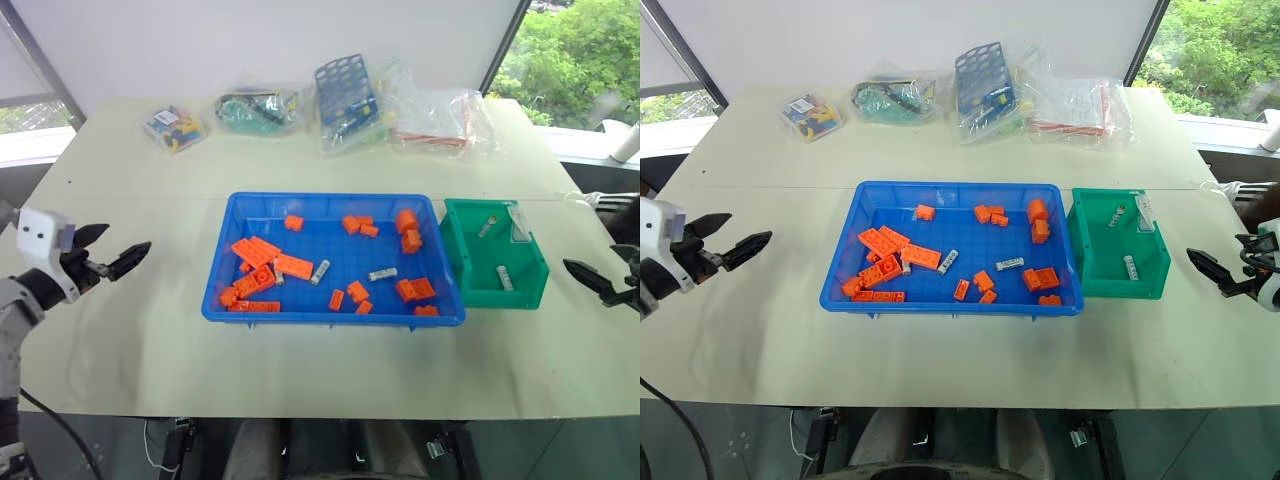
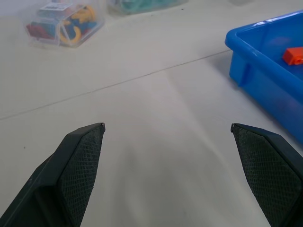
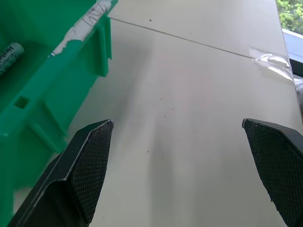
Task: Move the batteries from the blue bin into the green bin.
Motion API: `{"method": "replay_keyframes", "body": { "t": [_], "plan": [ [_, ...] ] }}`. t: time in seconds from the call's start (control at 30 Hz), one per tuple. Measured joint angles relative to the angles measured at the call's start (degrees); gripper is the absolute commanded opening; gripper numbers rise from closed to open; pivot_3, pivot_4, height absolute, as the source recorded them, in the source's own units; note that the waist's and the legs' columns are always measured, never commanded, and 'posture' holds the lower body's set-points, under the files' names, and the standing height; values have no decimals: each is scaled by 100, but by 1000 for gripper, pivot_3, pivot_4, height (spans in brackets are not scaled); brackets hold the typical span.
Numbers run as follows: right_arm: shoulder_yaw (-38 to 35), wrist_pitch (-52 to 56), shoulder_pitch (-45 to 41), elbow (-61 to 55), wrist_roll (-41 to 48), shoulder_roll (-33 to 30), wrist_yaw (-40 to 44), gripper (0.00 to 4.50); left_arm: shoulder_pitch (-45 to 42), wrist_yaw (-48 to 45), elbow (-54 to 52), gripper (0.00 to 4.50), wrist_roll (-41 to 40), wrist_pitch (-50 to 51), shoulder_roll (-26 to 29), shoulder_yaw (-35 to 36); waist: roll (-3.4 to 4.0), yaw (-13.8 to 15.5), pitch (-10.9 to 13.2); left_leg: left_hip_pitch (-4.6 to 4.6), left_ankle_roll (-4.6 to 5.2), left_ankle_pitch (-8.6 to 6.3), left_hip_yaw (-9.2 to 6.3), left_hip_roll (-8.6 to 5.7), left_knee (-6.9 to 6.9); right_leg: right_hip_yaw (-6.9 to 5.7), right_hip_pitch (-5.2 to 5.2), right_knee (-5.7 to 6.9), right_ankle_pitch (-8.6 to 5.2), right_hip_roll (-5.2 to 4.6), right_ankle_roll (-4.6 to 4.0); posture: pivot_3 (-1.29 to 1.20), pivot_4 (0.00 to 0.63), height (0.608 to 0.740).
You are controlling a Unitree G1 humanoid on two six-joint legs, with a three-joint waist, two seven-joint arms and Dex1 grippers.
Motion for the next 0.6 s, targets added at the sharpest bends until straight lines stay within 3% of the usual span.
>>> {"method": "replay_keyframes", "body": {
  "t": [0.3,0.47,0.6],
  "plan": [
    [361,154,-862,52,80,-392,549,4488,-31,-441,-732,4500,-424,358,87,-238,2,-32,2,0,0,0,2,0,0,1,-3,2,0,4,1,0,150,739],
    [1165,886,-2046,-1143,699,-658,1534,4488,-83,-1484,-1544,4500,-1021,741,885,-362,10,-54,7,-1,0,0,1,6,-5,2,-11,4,0,7,-1,0,150,739],
    [2190,1325,-3174,-1989,977,-320,1952,4488,-225,-2067,-1740,4500,-1257,947,1258,-560,12,-42,9,-3,0,0,0,7,-4,1,-14,2,-6,6,-11,0,150,739]
  ]
}}
